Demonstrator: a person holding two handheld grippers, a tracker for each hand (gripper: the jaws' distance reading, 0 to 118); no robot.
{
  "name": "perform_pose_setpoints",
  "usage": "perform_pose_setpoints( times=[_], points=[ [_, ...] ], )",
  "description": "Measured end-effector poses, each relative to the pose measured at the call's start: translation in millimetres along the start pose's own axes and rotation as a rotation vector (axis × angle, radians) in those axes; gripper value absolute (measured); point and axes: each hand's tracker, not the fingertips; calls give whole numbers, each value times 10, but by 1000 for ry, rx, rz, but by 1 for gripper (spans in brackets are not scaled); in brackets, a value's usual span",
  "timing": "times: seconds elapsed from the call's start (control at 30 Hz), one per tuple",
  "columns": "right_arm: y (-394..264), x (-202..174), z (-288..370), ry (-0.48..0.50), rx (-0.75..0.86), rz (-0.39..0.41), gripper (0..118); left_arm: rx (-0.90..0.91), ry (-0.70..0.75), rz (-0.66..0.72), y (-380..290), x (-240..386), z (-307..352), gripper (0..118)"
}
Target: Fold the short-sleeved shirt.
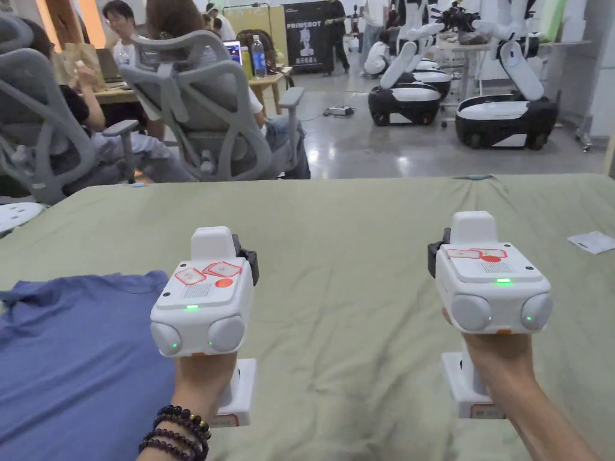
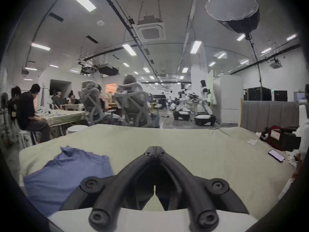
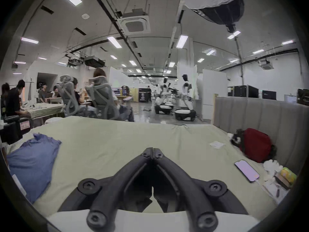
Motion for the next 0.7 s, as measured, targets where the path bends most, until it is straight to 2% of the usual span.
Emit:
perform_pose_setpoints(
  times=[0.2,0.33,0.47,0.63,0.67,0.7],
  points=[
    [118,-1351,-55,298,21,18,0,-4,235,28,87,-1181,393,0],
    [150,-2015,49,411,31,36,0,-9,339,37,112,-1716,612,0],
    [182,-2265,90,451,36,50,0,-18,349,16,90,-1892,688,0],
    [206,-2266,69,456,38,63,0,-81,318,25,-23,-1934,491,0],
    [202,-2242,53,456,37,64,0,-98,319,25,-46,-1941,431,3],
    [192,-2222,39,458,38,66,0,-125,316,31,-55,-1960,344,13]
  ],
)
